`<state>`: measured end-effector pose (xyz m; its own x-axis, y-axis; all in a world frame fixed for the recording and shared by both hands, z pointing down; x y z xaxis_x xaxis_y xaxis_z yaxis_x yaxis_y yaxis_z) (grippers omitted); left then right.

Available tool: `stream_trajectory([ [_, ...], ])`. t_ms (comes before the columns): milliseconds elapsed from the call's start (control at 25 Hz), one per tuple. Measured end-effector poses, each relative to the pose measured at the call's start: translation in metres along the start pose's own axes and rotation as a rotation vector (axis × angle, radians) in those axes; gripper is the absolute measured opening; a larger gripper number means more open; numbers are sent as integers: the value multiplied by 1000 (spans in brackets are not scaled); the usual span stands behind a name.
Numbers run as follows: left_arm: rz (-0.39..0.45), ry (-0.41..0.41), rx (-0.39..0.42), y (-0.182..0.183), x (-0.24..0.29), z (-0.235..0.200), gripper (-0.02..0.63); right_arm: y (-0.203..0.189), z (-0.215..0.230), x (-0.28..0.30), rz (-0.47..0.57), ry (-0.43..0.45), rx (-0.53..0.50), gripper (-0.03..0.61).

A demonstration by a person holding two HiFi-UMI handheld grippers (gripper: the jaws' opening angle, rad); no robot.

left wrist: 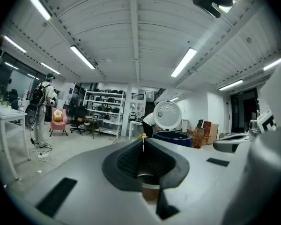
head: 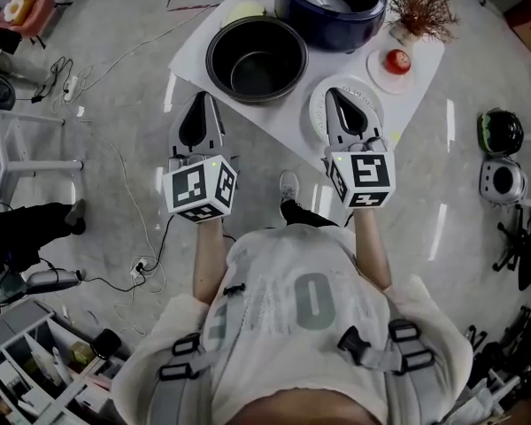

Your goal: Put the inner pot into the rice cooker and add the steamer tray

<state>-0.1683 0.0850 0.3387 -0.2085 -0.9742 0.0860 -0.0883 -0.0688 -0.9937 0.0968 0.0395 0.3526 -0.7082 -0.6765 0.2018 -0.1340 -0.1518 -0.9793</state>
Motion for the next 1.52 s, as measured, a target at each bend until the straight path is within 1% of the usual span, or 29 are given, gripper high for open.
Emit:
stream_trajectory([
  [200, -1, 6, 9, 7, 31, 15, 23, 6, 27, 22, -4, 24, 3, 9],
  [480, 7, 6, 35, 21, 43, 16, 23, 17, 31, 36, 5, 38, 13, 9],
  [600, 22, 19, 25, 27, 46, 16, 23, 23, 32, 39, 12, 41, 12, 9],
  [720, 34, 27, -5, 32, 50, 15, 23, 28, 36, 41, 25, 40, 10, 9],
  [920, 48, 25, 48, 38, 67, 13, 23, 37, 42, 55, 41, 32, 2, 9],
  [1200, 50, 26, 53, 41, 84, 6, 23, 42, 46, 65, 38, 13, 2, 9],
  [1320, 69, 5, 47, 43, 89, 6, 23, 43, 51, 69, 32, 17, -1, 9],
  [1480, 96, -20, 32, 47, 98, 2, 23, 47, 53, 75, 54, 25, 4, 9],
  [1520, 95, -26, 25, 48, 102, 1, 23, 49, 53, 77, 58, 30, 9, 22],
])
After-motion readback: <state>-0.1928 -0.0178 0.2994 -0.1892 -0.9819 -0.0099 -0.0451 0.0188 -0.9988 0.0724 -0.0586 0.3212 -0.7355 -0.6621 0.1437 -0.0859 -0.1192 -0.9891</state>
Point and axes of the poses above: the fingertips, and each gripper's own axes: x forward along the fingers, z to its right, y out of its top, the point moved 10 cm from there along -x, backward along the fingers, and after that the axes turned 15 degrees about y, right-handed, at the moved point
